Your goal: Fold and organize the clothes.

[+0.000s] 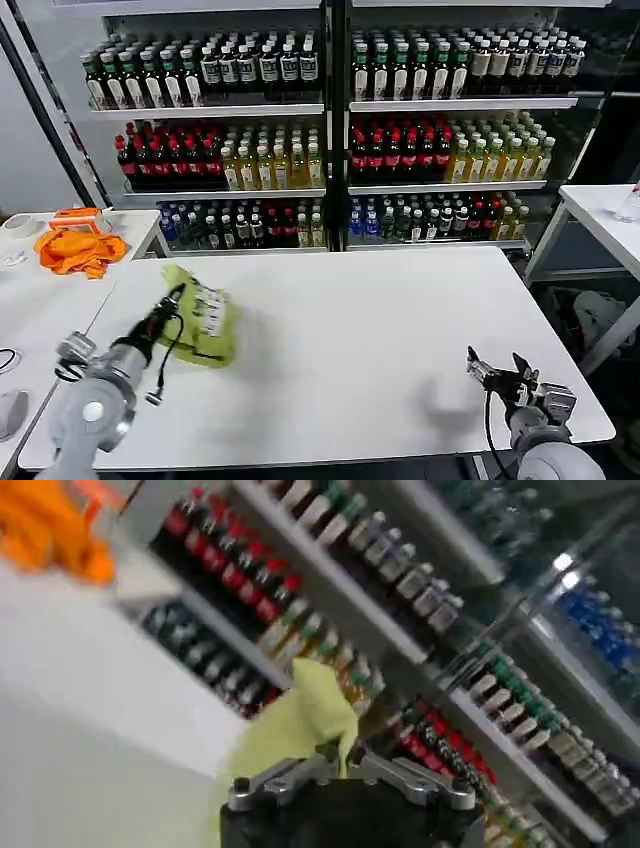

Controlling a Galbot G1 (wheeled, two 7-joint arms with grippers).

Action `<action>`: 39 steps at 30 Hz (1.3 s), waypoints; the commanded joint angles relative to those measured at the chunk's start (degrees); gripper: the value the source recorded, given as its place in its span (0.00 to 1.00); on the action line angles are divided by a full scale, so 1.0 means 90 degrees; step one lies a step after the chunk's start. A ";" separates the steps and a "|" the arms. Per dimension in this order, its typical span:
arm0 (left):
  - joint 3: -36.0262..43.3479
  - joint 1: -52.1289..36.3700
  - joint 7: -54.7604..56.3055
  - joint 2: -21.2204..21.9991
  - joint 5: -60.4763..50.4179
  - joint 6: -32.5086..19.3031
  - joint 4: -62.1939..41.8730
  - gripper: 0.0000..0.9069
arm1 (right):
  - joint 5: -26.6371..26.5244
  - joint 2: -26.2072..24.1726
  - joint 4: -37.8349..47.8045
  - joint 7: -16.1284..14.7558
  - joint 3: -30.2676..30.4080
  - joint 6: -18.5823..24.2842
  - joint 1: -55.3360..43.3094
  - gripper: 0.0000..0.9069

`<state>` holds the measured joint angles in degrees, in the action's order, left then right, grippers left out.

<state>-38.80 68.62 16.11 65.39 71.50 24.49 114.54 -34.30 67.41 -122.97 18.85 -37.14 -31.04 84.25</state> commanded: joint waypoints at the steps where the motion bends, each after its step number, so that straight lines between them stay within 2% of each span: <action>1: 0.1946 0.0252 0.0157 -0.0353 -0.2782 0.0147 0.0424 0.09 | -0.0013 -0.0020 0.0029 -0.0017 -0.0043 0.0015 -0.0059 1.00; 6: 0.3685 -0.0779 0.0422 0.0682 -0.4169 0.0256 -0.0887 0.09 | -0.0031 -0.0059 0.0045 -0.0037 -0.0204 0.0043 0.0069 1.00; 11: 0.4603 -0.1993 0.0573 0.1391 -0.4360 0.0383 -0.1748 0.09 | -0.0036 -0.0072 0.0037 -0.0058 -0.0295 0.0066 0.0170 1.00; 17: 0.5168 -0.2881 0.0813 0.2164 -0.4206 0.0505 -0.2774 0.09 | -0.0029 -0.0024 0.0027 -0.0066 -0.0321 0.0082 0.0191 1.00; 23: 0.5467 -0.3005 0.0980 0.2813 -0.4199 0.0482 -0.3299 0.10 | -0.0017 -0.0034 -0.0004 -0.0087 -0.0323 0.0082 0.0173 1.00; 24: 0.5481 -0.2997 0.0987 0.2915 -0.4216 0.0449 -0.3376 0.23 | -0.0017 -0.0045 -0.0015 -0.0088 -0.0320 0.0078 0.0167 1.00; 25: 0.5478 -0.2992 0.0935 0.2991 -0.4286 0.0391 -0.3448 0.47 | -0.0001 -0.0055 -0.0018 -0.0100 -0.0317 0.0072 0.0158 1.00; 26: 0.5488 -0.2979 0.0881 0.3040 -0.4374 0.0292 -0.3494 1.00 | 0.0015 -0.0070 -0.0025 -0.0111 -0.0313 0.0071 0.0148 1.00; 29: 0.5508 -0.2914 0.0701 0.3153 -0.4496 -0.0064 -0.3474 1.00 | 0.0051 -0.0129 -0.0025 -0.0145 -0.0281 0.0067 0.0096 1.00; 34: 0.5459 -0.2844 0.0329 0.3210 -0.4541 -0.1112 -0.3360 1.00 | 0.0139 -0.0167 0.0005 -0.0180 -0.0061 0.0083 -0.0156 1.00; 39: 0.4949 -0.2635 0.0381 0.3009 -0.4345 -0.1300 -0.2799 1.00 | 0.0143 -0.0253 0.0088 -0.0101 0.0500 0.0068 -0.0684 1.00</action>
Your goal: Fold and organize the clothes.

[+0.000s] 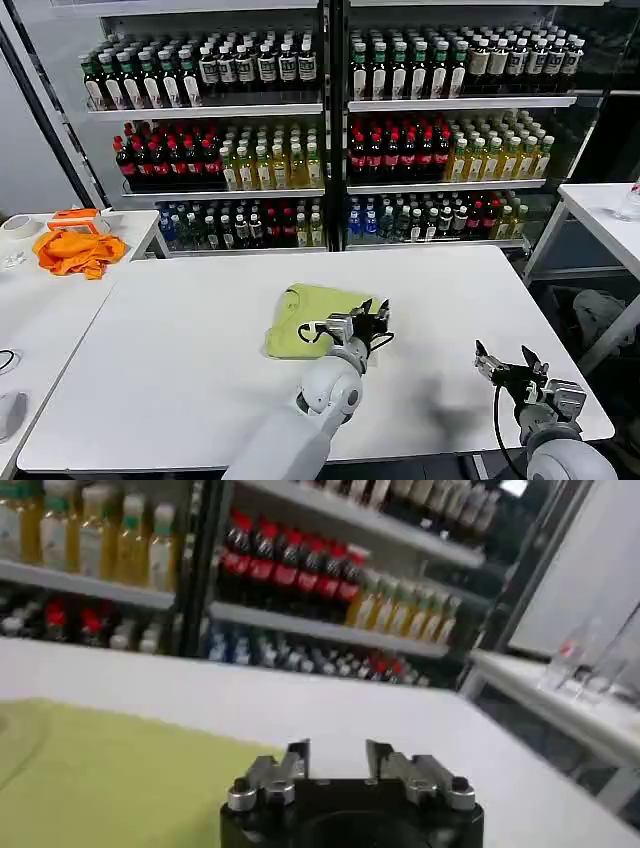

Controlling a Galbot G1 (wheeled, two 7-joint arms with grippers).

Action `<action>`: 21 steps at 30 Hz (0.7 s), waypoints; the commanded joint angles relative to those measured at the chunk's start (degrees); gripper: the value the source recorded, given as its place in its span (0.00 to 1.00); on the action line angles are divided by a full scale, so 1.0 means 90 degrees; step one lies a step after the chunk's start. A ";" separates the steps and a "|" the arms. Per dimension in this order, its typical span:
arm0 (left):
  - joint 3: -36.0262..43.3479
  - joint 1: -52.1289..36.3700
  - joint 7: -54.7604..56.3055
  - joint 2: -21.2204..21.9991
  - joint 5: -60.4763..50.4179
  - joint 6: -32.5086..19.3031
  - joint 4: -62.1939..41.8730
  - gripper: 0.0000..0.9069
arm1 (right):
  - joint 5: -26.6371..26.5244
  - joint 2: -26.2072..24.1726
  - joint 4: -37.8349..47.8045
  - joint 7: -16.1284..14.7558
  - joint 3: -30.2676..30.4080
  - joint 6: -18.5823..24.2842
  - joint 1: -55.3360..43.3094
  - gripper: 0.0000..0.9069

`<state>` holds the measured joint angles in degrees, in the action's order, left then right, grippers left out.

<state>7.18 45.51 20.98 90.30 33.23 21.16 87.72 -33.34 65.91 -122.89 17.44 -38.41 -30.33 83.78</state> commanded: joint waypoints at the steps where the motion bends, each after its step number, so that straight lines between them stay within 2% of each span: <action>1: -0.0287 0.0017 -0.0106 0.0110 -0.0106 -0.0919 0.0337 1.00 | -0.0046 -0.0111 0.0109 0.0097 0.0775 -0.0023 -0.0760 1.00; 8: -0.1621 0.0786 0.0103 -0.1437 -0.0246 -0.0901 0.1675 1.00 | -0.0616 -0.0051 0.0751 0.0472 0.2330 -0.0172 -0.1978 1.00; 11: -0.2111 0.1300 0.0101 -0.1814 -0.0508 -0.0911 0.2061 1.00 | -0.0812 0.0182 0.1356 0.0582 0.2807 -0.0223 -0.2538 1.00; 15: -0.2591 0.1924 0.0100 -0.1963 -0.0639 -0.0915 0.2481 1.00 | -0.0917 0.0544 0.1887 0.0696 0.3224 -0.0266 -0.2979 1.00; 21: -0.3008 0.2577 0.0091 -0.1884 -0.0714 -0.0973 0.2760 1.00 | -0.0908 0.0850 0.2429 0.0808 0.3522 -0.0237 -0.3387 1.00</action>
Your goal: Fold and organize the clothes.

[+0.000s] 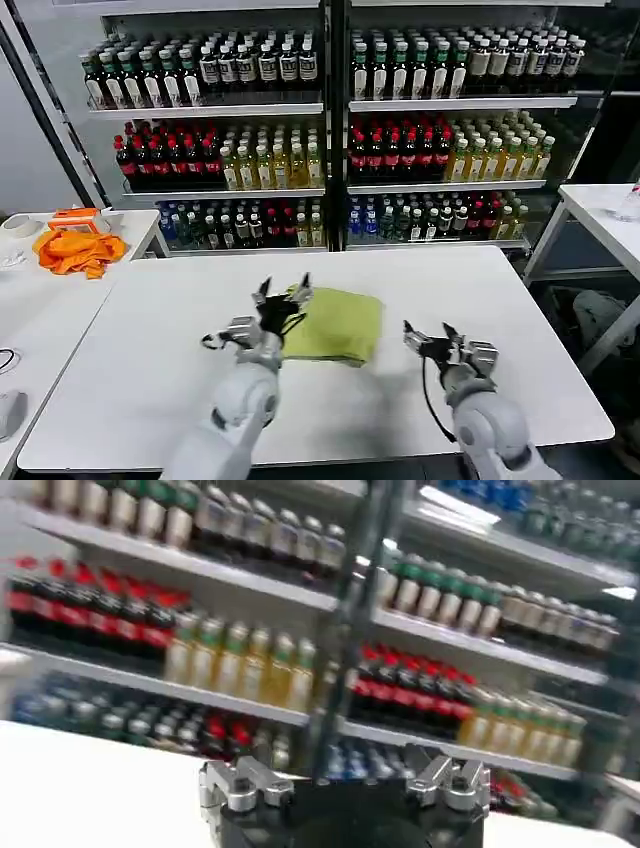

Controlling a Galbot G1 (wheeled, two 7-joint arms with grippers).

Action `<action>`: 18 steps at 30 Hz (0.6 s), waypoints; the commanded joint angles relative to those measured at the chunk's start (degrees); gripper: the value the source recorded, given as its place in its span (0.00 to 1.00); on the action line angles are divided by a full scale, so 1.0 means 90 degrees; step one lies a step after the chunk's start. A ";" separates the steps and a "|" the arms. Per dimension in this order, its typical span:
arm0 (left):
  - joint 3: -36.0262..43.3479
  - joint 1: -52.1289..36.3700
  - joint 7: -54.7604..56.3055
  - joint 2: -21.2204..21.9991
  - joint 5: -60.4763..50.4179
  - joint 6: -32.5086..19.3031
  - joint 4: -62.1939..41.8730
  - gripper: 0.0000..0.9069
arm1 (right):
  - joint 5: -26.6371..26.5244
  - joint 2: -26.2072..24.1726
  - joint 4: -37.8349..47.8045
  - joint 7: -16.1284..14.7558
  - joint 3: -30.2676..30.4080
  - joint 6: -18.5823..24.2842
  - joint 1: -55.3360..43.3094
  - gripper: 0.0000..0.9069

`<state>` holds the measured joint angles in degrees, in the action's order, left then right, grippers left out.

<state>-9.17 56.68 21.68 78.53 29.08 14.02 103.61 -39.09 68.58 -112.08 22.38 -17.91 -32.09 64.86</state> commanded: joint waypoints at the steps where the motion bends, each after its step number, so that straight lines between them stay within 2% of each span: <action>1: -0.1219 0.1413 0.0016 -0.0541 -0.0254 -0.0178 0.1030 1.00 | -0.0224 0.0588 0.1287 0.0239 0.1274 -0.0023 -0.1305 1.00; 12: -0.1296 0.1805 0.0006 -0.0406 -0.0344 -0.0197 0.1205 1.00 | -0.0023 0.0865 0.1884 0.0116 0.1503 0.0143 -0.1533 1.00; 13: -0.1296 0.1815 0.0006 -0.0401 -0.0344 -0.0196 0.1219 1.00 | -0.0013 0.0892 0.1929 0.0130 0.1513 0.0159 -0.1552 0.96; 14: -0.1300 0.1825 0.0007 -0.0396 -0.0345 -0.0193 0.1231 1.00 | -0.0005 0.0903 0.1959 0.0148 0.1513 0.0168 -0.1559 0.72; 15: -0.1302 0.1837 0.0008 -0.0396 -0.0346 -0.0191 0.1249 1.00 | 0.0003 0.0912 0.2017 0.0193 0.1504 0.0176 -0.1560 0.44; 16: -0.1308 0.1852 0.0007 -0.0397 -0.0345 -0.0191 0.1259 1.00 | 0.0006 0.0912 0.2037 0.0214 0.1497 0.0179 -0.1553 0.32; 17: -0.1311 0.1869 0.0007 -0.0402 -0.0345 -0.0191 0.1267 1.00 | 0.0005 0.0906 0.2054 0.0255 0.1475 0.0185 -0.1536 0.16; 18: -0.1319 0.1885 0.0006 -0.0407 -0.0345 -0.0193 0.1272 1.00 | 0.0001 0.0897 0.2058 0.0274 0.1444 0.0199 -0.1506 0.10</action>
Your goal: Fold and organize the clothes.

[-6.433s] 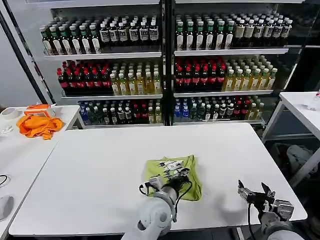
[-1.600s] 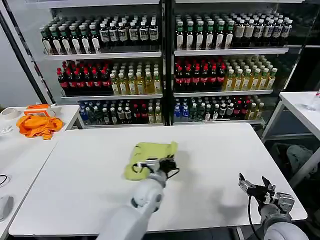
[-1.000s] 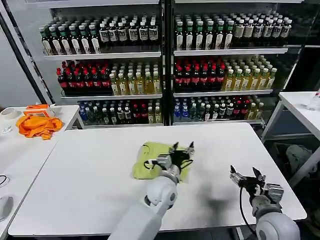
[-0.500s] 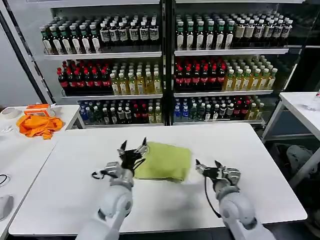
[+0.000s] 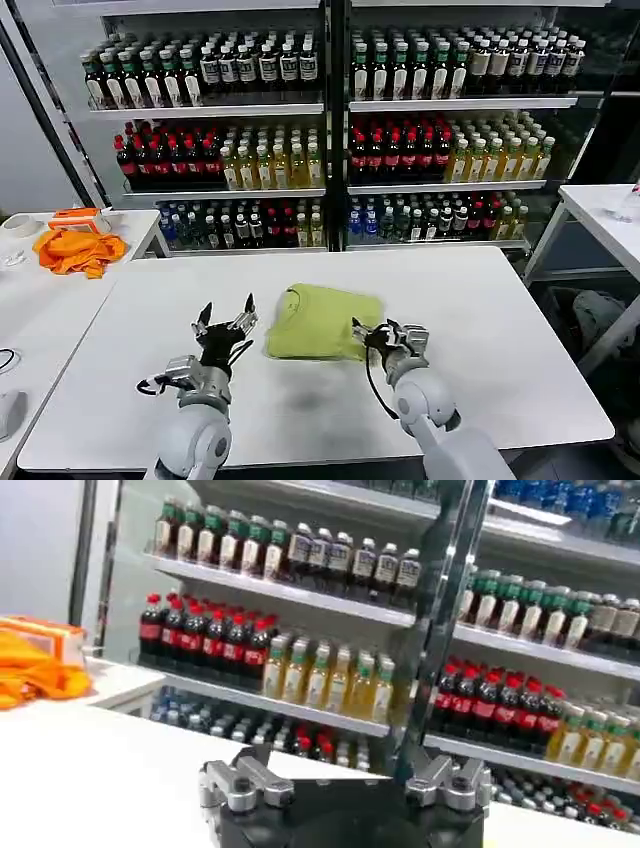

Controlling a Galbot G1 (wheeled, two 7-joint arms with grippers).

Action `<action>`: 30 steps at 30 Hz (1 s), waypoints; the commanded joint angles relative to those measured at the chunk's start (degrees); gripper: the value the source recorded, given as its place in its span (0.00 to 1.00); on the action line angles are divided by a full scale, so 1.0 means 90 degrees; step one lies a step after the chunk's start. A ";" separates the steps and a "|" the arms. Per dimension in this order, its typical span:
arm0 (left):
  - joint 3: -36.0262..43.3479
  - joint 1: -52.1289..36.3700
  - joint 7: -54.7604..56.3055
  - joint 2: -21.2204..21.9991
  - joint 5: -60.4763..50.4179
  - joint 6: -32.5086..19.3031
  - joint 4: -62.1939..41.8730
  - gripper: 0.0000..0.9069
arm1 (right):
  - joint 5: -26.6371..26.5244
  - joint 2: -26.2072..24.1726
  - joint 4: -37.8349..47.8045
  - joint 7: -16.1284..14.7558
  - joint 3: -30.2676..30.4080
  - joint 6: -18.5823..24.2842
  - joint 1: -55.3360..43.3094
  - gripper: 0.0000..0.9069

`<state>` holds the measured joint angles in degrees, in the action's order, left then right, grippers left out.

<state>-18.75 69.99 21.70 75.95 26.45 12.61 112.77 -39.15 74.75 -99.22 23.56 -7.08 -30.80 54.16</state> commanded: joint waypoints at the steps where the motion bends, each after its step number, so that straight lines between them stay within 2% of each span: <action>1: -0.0265 0.0426 0.0003 -0.0124 -0.0051 -0.0037 0.0265 1.00 | 0.0001 0.0204 0.0626 0.0145 0.0227 0.0058 -0.0303 0.00; 18: -0.0202 0.0436 0.0000 -0.0173 -0.0014 -0.0033 0.0250 1.00 | -0.0041 0.0100 0.0817 0.0138 0.0021 0.0226 -0.0361 0.00; 26: -0.0135 0.0393 -0.0006 -0.0175 0.0003 -0.0038 0.0233 1.00 | 0.0051 -0.0135 0.1240 -0.0175 -0.0101 -0.0008 -0.0829 0.00; 30: -0.0101 0.0368 -0.0019 -0.0186 0.0002 -0.0037 0.0224 1.00 | 0.0126 -0.0350 0.1651 -0.0530 -0.0069 -0.0119 -0.1178 0.00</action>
<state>-19.65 73.24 21.59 74.40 26.51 12.27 114.76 -38.63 74.07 -90.07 22.94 -7.73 -30.23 48.75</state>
